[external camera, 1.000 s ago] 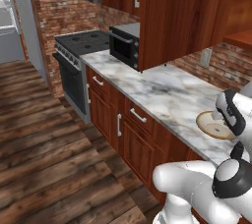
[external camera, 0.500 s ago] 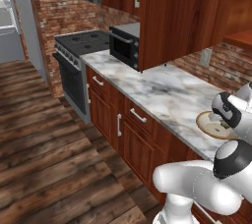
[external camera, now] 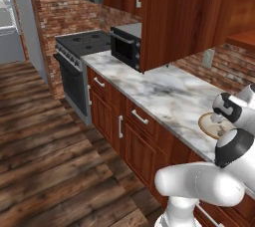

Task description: Retrieve the bottle and the shaker from the cabinet and place them next to the mixing bowl on the counter. Then add garlic from the fridge to the mixing bowl.

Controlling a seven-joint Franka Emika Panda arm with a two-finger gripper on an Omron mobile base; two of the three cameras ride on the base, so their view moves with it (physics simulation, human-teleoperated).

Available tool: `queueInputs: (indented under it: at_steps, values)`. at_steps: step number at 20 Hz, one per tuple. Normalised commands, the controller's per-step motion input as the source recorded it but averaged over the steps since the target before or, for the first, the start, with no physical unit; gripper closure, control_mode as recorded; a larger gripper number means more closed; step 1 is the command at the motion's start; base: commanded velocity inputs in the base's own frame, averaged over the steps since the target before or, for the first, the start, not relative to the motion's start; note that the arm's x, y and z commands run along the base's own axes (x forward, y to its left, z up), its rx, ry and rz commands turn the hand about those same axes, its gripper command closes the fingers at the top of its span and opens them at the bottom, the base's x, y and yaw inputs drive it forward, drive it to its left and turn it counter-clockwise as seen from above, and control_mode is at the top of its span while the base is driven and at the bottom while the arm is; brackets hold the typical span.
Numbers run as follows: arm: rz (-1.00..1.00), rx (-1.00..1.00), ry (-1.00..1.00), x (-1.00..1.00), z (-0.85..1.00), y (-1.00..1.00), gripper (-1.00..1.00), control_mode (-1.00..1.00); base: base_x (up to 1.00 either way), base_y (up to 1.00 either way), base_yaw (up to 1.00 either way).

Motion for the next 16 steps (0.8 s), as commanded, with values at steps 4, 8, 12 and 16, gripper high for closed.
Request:
queueInputs:
  at_steps: [4,8,12,16]
  values:
    - [-0.01,0.0,0.02,0.04,0.0,0.0,-1.0,-1.0,0.0,0.0,0.0]
    - [-0.01,0.0,0.01,-0.15,0.0,-0.01,-1.0,-1.0,0.0,0.0,0.0]
    - [0.0,0.0,-0.05,-0.87,0.2,0.01,-1.0,-1.0,0.0,0.0,0.0]
    - [0.0,-0.02,-0.24,-0.97,0.69,0.13,-1.0,-1.0,0.0,0.0,0.0]
